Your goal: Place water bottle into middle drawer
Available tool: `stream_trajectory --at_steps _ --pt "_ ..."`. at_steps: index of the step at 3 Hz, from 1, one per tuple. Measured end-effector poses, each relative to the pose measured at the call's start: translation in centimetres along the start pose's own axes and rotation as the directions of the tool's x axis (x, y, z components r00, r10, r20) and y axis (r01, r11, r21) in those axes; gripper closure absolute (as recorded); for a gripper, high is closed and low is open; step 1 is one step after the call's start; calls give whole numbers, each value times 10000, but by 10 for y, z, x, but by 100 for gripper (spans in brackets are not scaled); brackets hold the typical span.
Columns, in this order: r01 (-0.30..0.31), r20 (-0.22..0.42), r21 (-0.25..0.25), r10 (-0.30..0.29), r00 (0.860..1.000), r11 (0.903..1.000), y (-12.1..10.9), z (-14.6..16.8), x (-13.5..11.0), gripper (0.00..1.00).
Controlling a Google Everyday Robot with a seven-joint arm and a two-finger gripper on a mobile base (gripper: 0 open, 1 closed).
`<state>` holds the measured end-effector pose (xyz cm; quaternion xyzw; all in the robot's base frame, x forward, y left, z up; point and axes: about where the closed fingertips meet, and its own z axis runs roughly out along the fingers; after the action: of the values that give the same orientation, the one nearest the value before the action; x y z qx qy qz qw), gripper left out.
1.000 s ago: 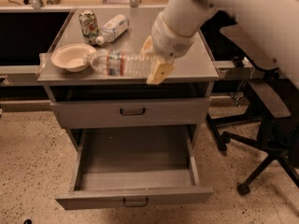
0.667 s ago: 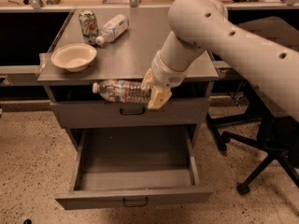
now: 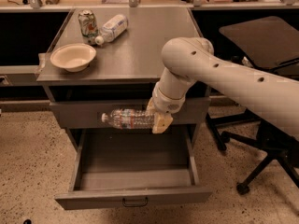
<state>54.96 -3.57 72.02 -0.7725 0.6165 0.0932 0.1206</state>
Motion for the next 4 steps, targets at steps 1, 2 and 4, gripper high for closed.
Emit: stream_trajectory --at_steps 1,2,4 --pt "-519 -582 -406 495 9971 9978 2 47 18 100" --pt "-1004 -769 -917 935 9926 9907 26 144 51 100" --pt "-777 -688 -145 766 9947 9969 30 189 71 100"
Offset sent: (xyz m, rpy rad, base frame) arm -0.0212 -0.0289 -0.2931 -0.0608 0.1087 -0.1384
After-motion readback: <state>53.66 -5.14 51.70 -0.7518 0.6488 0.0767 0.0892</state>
